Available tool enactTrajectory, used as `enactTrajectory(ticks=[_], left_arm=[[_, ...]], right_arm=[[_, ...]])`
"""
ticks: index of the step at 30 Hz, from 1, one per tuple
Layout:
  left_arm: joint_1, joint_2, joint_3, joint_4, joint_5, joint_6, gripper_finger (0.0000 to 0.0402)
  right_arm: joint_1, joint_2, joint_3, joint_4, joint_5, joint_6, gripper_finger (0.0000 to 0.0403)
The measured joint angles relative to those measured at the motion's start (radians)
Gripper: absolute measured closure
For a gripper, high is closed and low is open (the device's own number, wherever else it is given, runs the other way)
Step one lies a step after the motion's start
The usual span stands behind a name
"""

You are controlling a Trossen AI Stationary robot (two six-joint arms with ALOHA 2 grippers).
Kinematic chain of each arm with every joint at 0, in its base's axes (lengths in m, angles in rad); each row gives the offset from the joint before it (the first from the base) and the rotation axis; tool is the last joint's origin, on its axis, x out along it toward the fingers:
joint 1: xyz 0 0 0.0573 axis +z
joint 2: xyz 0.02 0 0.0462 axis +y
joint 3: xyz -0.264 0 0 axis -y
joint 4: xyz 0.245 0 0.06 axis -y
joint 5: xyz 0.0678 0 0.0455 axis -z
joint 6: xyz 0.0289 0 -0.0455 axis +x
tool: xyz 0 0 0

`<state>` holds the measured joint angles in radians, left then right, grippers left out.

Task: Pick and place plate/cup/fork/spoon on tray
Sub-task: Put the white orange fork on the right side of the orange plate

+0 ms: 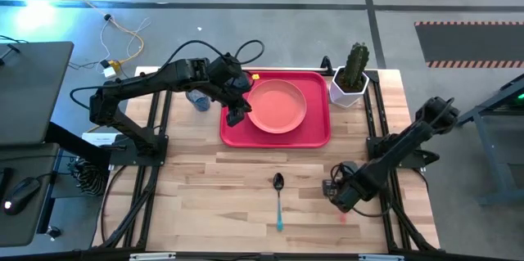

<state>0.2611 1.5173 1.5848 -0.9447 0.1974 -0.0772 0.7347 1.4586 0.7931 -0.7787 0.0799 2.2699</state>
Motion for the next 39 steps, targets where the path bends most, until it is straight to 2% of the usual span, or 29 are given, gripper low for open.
enactTrajectory(ticks=[8,14,24,31,39], left_arm=[[0.000,0.000,0.000,0.000,-0.001,0.004,0.0358],[0.000,0.000,0.000,0.000,-0.001,0.004,0.0358],[0.001,0.000,0.000,0.000,-0.002,0.027,0.0358],[0.027,0.000,0.000,0.021,-0.004,0.037,0.0358],[0.098,0.000,0.000,0.021,-0.004,0.055,0.0358]], right_arm=[[-0.061,-0.069,0.057,-0.012,0.256,-0.077,0.0401],[-0.133,-0.121,0.064,-0.030,0.385,-0.166,0.0402],[-0.325,-0.239,0.064,-0.033,0.490,-0.430,0.0402],[-0.509,-0.326,0.064,-0.020,0.503,-0.663,0.0402],[-0.739,-0.388,0.064,0.206,0.480,-1.047,0.0402]])
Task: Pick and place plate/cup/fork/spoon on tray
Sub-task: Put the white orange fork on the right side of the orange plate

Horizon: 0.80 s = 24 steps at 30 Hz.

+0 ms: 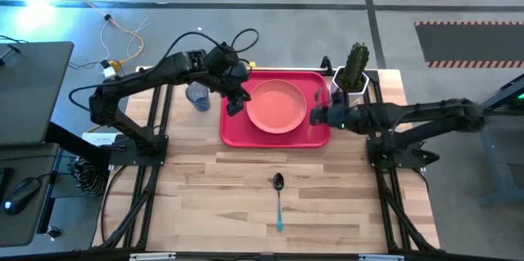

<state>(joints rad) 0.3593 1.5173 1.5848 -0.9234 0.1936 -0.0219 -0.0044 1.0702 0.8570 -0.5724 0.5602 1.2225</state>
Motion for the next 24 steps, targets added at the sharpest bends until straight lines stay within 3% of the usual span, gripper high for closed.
enactTrajectory(ticks=[13,24], left_arm=[[0.080,0.000,0.000,0.000,0.003,0.001,0.0358],[0.114,0.000,0.000,0.001,0.000,0.014,0.0358]], right_arm=[[-0.285,0.006,0.018,0.050,-0.207,-0.217,0.0402],[-0.380,0.177,0.349,-0.270,-0.203,-0.326,0.0402]])
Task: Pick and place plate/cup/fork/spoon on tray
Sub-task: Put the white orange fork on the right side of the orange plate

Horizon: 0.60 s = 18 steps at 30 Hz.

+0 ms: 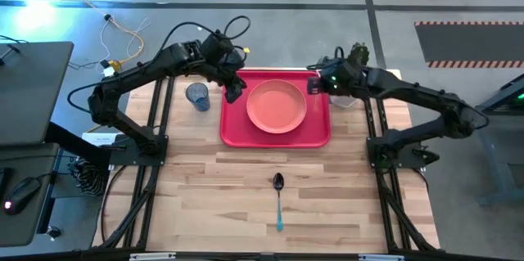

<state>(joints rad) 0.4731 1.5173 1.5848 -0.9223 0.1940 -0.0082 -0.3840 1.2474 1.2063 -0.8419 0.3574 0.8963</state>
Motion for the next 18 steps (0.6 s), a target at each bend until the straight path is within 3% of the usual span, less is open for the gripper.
enactTrajectory(ticks=[6,18], left_arm=[[0.005,0.000,0.000,0.000,0.000,0.003,0.0358],[0.005,0.000,0.000,0.000,0.000,0.012,0.0358]], right_arm=[[-0.035,0.103,0.047,-0.158,-0.057,0.042,0.0402],[-0.037,0.288,0.048,-0.180,-0.131,0.068,0.0402]])
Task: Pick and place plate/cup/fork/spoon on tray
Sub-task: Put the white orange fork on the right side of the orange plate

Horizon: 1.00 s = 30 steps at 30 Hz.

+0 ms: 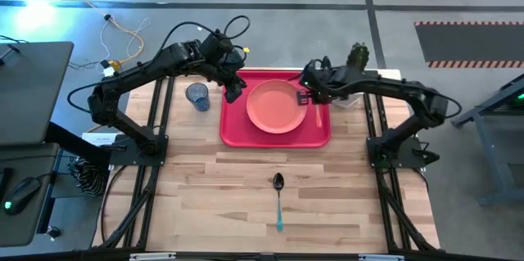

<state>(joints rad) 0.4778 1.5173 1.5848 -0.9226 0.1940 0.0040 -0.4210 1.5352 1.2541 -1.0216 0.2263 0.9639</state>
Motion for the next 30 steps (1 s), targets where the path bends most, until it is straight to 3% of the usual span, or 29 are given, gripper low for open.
enactTrajectory(ticks=[15,23,30], left_arm=[[0.000,0.000,0.000,0.000,0.001,0.000,0.0358],[0.000,0.000,0.000,-0.001,0.001,0.000,0.0358],[0.000,0.000,0.000,-0.001,0.001,0.000,0.0358]], right_arm=[[-0.032,0.180,0.000,-0.043,-0.067,-0.025,0.0402],[-0.110,0.176,-0.130,0.147,-0.165,-0.046,0.0402],[-0.144,0.175,-0.157,0.175,-0.195,-0.037,0.0402]])
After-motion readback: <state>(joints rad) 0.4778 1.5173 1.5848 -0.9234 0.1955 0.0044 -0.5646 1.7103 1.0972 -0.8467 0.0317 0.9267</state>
